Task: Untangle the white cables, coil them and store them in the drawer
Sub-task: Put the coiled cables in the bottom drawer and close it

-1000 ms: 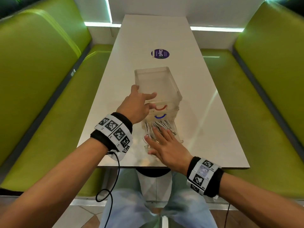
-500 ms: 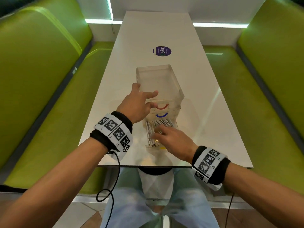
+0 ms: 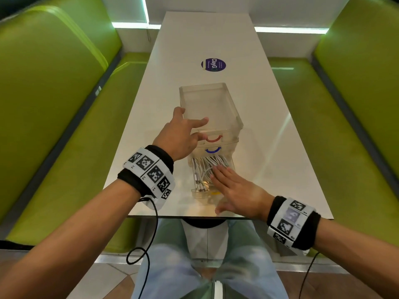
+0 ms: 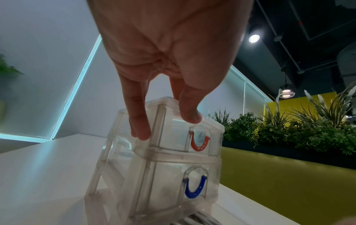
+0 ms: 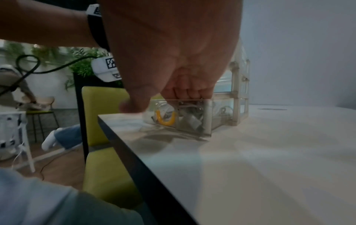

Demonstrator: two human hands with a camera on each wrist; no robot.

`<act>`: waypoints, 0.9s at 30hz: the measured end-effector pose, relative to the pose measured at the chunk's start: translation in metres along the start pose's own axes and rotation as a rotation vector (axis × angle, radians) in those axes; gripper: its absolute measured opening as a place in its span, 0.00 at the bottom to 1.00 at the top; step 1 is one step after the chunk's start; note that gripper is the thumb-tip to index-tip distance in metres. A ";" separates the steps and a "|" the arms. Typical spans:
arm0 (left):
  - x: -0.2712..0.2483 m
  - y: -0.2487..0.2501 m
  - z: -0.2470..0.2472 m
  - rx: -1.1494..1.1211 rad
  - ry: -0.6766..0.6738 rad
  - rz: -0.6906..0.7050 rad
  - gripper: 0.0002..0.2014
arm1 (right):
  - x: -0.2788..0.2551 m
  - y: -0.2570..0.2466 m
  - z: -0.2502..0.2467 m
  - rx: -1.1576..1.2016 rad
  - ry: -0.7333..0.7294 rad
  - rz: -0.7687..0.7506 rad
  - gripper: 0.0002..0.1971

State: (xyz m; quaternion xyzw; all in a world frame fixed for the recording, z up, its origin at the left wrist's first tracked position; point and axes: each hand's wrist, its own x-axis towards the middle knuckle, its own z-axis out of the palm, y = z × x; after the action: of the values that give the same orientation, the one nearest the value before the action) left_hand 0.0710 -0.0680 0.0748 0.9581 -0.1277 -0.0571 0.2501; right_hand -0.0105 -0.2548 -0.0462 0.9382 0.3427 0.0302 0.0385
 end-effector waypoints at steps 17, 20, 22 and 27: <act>0.001 0.000 -0.004 -0.008 -0.024 0.009 0.21 | 0.025 0.004 -0.011 0.024 0.288 0.083 0.11; 0.001 -0.001 -0.005 -0.018 -0.024 0.008 0.20 | 0.031 0.006 -0.015 0.060 0.285 0.193 0.09; 0.002 -0.002 -0.004 -0.018 -0.020 0.013 0.20 | 0.029 0.006 -0.014 0.067 0.290 0.184 0.12; 0.003 -0.004 -0.005 -0.017 -0.012 0.017 0.20 | 0.039 0.011 -0.017 0.066 0.225 0.164 0.13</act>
State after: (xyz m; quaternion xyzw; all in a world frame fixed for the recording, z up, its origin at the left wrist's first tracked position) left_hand 0.0756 -0.0633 0.0772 0.9544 -0.1367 -0.0621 0.2579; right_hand 0.0250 -0.2367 -0.0267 0.9544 0.2678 0.1272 -0.0337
